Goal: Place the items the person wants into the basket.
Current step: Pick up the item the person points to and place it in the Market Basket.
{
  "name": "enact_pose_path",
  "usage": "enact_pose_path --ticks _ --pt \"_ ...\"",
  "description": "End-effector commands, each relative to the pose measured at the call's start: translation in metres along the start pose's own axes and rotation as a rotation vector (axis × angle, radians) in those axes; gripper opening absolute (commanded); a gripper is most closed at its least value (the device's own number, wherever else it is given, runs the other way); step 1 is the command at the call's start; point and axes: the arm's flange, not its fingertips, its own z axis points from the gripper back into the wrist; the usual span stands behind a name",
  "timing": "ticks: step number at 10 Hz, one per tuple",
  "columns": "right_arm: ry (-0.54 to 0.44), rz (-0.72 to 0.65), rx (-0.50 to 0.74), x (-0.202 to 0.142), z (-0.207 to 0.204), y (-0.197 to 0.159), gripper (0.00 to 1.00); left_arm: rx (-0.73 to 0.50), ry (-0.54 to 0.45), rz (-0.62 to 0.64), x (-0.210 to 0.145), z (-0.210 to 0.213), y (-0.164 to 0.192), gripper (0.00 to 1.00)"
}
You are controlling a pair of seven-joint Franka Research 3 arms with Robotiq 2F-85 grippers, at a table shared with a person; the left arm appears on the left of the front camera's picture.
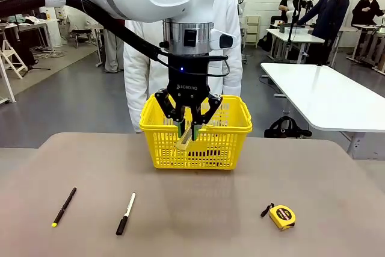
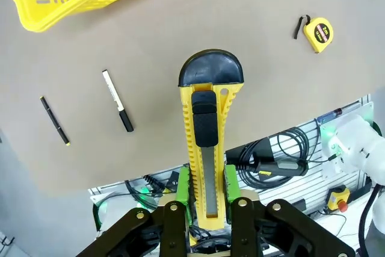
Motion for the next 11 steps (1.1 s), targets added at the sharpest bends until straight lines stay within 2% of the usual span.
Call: enact_pose_path --ticks 1,4,5,6,7,8,10,11 --pt "-0.018 0.014 0.023 0.001 -0.001 -0.001 0.89 0.005 0.004 0.01 -0.003 0.001 0.0 0.0" --pt "-0.018 0.014 0.023 0.001 -0.001 -0.001 0.89 0.005 0.004 0.01 -0.003 0.001 0.0 0.0" --pt "-0.018 0.014 0.023 0.001 -0.001 -0.001 0.89 0.002 0.002 -0.002 0.0 -0.001 -0.001 0.26" --pt "-0.018 0.014 0.023 0.001 -0.001 -0.001 0.89 0.022 -0.007 -0.057 0.028 0.006 0.02 0.26" --pt "-0.018 0.014 0.023 0.001 -0.001 -0.001 0.89 0.062 0.004 -0.186 0.064 0.006 0.042 0.26" --pt "-0.018 0.014 0.023 0.001 -0.001 -0.001 0.89 0.115 -0.002 -0.259 0.09 0.002 0.058 0.26" --pt "-0.018 0.014 0.023 0.001 -0.001 -0.001 0.89 0.142 -0.011 -0.275 0.149 -0.011 0.094 0.26" --pt "-0.018 0.014 0.023 0.001 -0.001 -0.001 0.89 0.134 -0.008 -0.269 0.166 -0.018 0.103 0.26"
